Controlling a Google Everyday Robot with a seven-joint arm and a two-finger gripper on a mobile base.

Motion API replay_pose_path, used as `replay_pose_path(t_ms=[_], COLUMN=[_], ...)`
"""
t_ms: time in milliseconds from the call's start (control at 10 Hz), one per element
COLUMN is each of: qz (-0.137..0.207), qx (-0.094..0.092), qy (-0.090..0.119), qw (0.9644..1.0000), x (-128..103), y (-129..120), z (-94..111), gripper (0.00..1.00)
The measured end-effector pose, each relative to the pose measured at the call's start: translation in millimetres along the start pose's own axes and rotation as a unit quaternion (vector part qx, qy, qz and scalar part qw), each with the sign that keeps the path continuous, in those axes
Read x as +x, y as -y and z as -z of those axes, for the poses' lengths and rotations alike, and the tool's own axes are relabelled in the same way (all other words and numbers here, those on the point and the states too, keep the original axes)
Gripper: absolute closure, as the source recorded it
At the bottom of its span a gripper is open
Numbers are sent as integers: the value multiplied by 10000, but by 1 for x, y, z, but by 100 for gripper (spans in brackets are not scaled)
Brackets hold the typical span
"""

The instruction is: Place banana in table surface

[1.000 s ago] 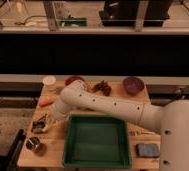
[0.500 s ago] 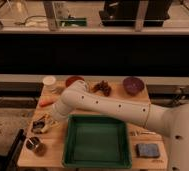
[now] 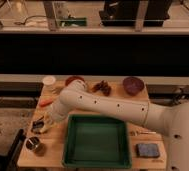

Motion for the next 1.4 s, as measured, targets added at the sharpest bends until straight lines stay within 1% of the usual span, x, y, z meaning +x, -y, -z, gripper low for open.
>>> replay_pose_path(t_ms=[400, 700, 1400], qz=[-38, -129, -293], qx=[-64, -100, -152], qy=[-58, -87, -85], qw=[10000, 9998, 9994], x=[10, 22, 43], y=[2, 3, 0], z=[-7, -12, -17], gripper=[96, 96, 96])
